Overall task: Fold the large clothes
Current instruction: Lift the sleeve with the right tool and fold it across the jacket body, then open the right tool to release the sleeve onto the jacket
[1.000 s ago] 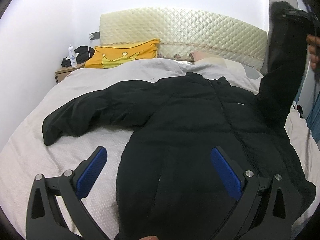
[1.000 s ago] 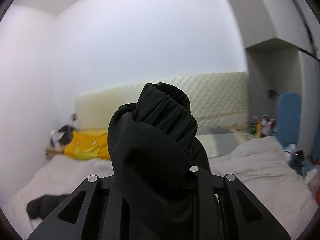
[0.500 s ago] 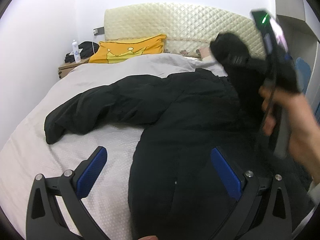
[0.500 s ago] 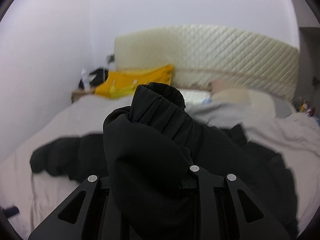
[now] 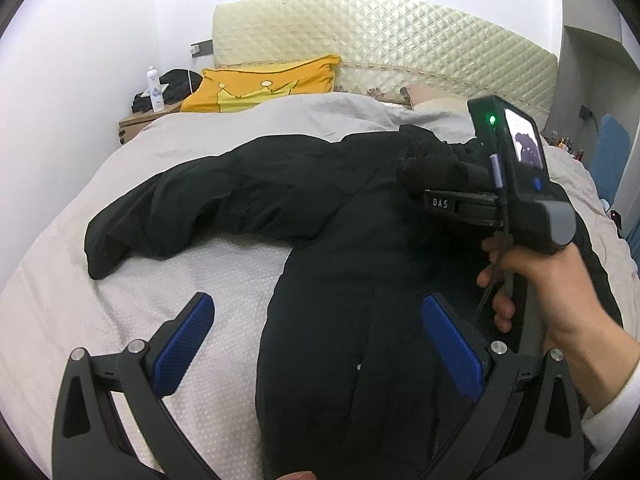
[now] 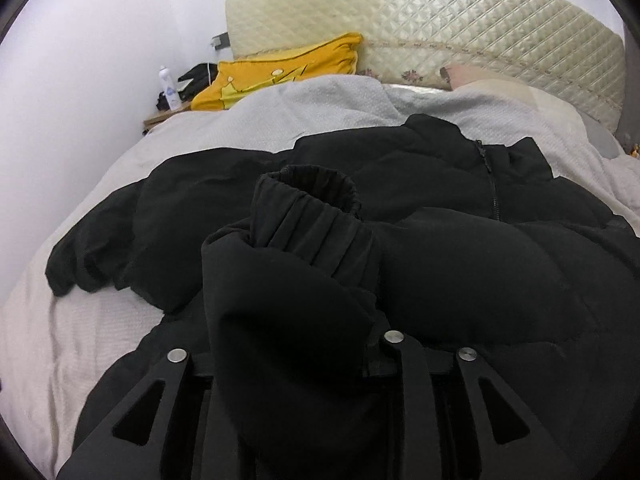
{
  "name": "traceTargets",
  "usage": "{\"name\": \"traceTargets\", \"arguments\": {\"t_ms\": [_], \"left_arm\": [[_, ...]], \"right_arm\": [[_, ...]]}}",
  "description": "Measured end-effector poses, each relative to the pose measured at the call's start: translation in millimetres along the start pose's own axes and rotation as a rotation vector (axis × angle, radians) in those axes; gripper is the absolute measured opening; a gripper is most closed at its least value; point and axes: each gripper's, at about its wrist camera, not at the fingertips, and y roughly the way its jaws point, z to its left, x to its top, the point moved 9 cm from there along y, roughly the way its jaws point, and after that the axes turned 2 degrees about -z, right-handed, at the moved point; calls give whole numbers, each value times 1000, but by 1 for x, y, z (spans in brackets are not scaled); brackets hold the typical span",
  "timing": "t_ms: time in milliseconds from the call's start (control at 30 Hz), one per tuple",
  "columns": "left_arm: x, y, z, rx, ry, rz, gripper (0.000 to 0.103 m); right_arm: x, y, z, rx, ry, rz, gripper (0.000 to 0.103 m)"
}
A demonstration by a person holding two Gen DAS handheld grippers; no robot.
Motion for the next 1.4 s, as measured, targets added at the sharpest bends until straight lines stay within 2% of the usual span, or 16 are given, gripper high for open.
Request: {"name": "traceTargets", "arguments": {"t_ms": [33, 133, 167, 200, 300, 400, 567, 833, 1067, 1133, 1200, 1400], "left_arm": [[0, 0, 0, -2, 0, 2, 103], [4, -4, -1, -19, -5, -1, 103], [5, -7, -1, -18, -5, -7, 103], [7, -9, -1, -15, -8, -8, 103], [14, -19, -6, -40, -30, -17, 103], [19, -38, -12, -49, -26, -20, 103], [32, -82, -25, -59, -21, -93, 103], [37, -110, -38, -104, -40, -88, 103], [36, -133, -44, -118, -42, -106, 103], [36, -140, -45, -146, -50, -141, 103], [33, -143, -45, -158, -43, -162, 103], [20, -139, -46, -182, -37, -151, 103]], "right_arm": [[0, -3, 4, 21, 1, 5, 33], [0, -19, 13, 83, 1, 10, 63], [1, -24, 14, 101, 5, -1, 87], [3, -37, 17, 128, 13, -30, 95], [10, -65, 18, 151, 12, -61, 95], [16, -100, 9, 107, -6, -92, 95], [23, -164, -8, 48, -5, -158, 95], [27, -277, -29, -35, -4, -314, 95], [2, -350, -39, -103, 0, -401, 95], [-10, -364, -41, -112, 11, -411, 95], [-23, -373, -41, -116, 8, -412, 95], [-64, -381, -44, -122, 29, -413, 96]]}}
